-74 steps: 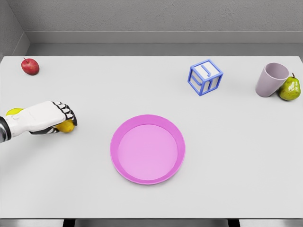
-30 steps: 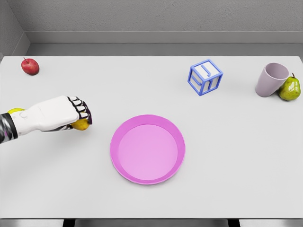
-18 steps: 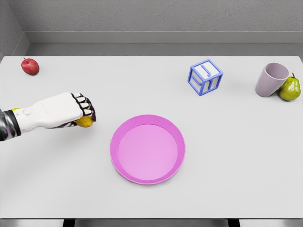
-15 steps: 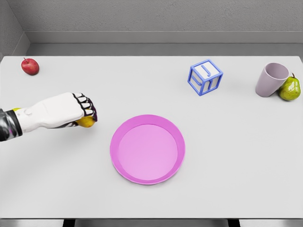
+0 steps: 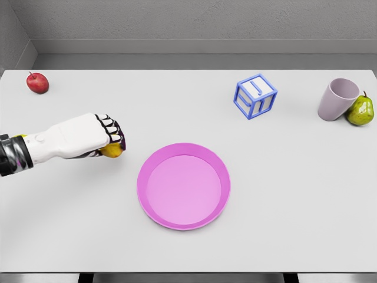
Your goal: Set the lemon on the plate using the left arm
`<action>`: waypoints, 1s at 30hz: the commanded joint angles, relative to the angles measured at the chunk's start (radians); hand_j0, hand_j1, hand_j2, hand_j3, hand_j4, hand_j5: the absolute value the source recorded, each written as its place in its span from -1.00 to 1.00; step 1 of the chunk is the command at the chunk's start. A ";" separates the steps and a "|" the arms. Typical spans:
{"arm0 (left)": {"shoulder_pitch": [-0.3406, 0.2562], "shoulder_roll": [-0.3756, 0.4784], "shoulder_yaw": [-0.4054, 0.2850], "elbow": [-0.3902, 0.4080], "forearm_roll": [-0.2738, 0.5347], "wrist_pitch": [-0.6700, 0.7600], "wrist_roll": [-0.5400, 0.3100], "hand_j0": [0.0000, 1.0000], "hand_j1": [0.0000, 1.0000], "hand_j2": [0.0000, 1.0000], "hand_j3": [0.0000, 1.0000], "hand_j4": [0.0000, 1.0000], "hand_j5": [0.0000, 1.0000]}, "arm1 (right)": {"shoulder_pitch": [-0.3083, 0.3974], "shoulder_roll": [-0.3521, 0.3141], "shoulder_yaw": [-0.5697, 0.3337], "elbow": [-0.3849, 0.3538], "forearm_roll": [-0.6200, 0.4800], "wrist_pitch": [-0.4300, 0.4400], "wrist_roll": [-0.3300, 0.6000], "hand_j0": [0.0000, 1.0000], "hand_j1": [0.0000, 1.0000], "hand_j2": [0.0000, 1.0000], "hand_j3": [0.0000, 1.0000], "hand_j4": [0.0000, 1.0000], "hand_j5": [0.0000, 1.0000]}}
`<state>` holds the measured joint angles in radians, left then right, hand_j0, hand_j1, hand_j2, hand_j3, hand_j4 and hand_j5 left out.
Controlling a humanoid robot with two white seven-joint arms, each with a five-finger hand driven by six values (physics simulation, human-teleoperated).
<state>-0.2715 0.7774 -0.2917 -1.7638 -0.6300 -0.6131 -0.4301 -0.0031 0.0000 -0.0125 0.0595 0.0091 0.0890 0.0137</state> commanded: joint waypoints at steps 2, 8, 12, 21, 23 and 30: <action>-0.005 -0.013 -0.001 0.000 0.009 0.002 0.001 0.06 0.06 0.06 0.06 0.06 0.06 | 0.000 0.000 0.000 0.000 0.000 0.000 0.000 1.00 1.00 1.00 1.00 1.00 1.00; -0.014 -0.038 -0.003 0.000 0.009 0.002 0.001 0.06 0.06 0.06 0.06 0.06 0.06 | 0.000 0.000 0.000 0.000 0.000 0.000 0.000 1.00 1.00 1.00 1.00 1.00 1.00; -0.021 -0.055 -0.004 0.000 0.009 0.002 -0.001 0.06 0.06 0.06 0.06 0.06 0.06 | 0.000 0.000 0.000 0.000 0.000 0.000 0.000 1.00 1.00 1.00 1.00 1.00 1.00; -0.029 -0.075 -0.010 -0.002 0.009 0.002 -0.002 0.06 0.06 0.06 0.06 0.06 0.06 | 0.000 0.000 0.000 0.000 0.000 0.000 0.000 1.00 1.00 1.00 1.00 1.00 1.00; -0.040 -0.078 -0.021 -0.002 0.009 0.002 -0.002 0.06 0.06 0.06 0.06 0.06 0.06 | 0.000 0.000 0.000 0.000 0.000 -0.002 0.000 1.00 1.00 1.00 1.00 1.00 1.00; -0.061 -0.104 -0.053 -0.002 0.009 0.002 -0.001 0.06 0.06 0.06 0.06 0.06 0.06 | 0.000 0.000 0.000 0.000 0.000 0.000 0.000 1.00 1.00 1.00 1.00 1.00 1.00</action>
<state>-0.3329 0.6780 -0.3370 -1.7654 -0.6271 -0.6131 -0.4320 -0.0031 0.0000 -0.0125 0.0595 0.0091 0.0889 0.0137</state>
